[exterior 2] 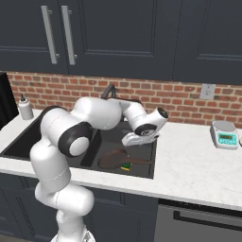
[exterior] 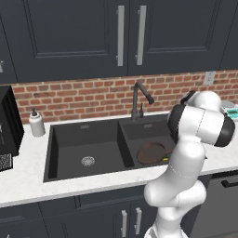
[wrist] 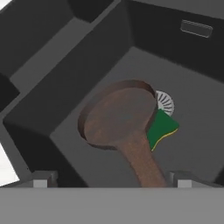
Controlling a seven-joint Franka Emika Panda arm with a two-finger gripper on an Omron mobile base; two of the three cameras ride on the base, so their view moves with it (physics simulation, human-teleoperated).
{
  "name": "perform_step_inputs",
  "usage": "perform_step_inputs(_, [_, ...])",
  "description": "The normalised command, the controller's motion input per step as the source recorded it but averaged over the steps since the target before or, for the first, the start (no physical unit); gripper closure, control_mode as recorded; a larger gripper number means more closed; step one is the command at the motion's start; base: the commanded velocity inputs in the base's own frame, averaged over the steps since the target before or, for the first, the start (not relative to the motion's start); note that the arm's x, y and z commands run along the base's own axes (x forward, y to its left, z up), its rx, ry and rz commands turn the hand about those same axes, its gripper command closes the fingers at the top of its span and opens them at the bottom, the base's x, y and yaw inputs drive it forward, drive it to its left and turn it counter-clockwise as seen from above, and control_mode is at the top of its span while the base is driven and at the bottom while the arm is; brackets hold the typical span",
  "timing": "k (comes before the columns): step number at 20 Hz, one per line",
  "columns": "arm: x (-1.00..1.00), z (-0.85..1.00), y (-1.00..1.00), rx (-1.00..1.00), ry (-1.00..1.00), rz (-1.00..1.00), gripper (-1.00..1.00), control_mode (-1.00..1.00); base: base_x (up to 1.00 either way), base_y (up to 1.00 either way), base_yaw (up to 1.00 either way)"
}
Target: Pick the pan and sponge and place them into the sink. Then turn on the water.
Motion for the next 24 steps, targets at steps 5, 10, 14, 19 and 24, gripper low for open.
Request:
perform_step_inputs(5, [0.01, 0.00, 0.00, 0.00, 0.02, -0.03, -1.00, -1.00, 0.00, 0.00, 0.00])
perform_step_inputs(10, [0.03, 0.00, 0.01, 0.03, 0.00, -0.01, -1.00, -1.00, 0.00, 0.00, 0.00])
perform_step_inputs(14, [0.02, 0.00, 0.20, 0.07, 0.00, -0.09, -1.00, -1.00, 0.00, 0.00, 0.00])
perform_step_inputs(19, [0.15, 0.01, 0.24, 0.02, 0.00, -0.21, -1.00, -1.00, 0.00, 0.00, 0.00])
perform_step_inputs(24, [0.29, 0.11, 0.22, 0.04, 0.00, -0.24, -1.00, -1.00, 0.00, 0.00, 0.00])
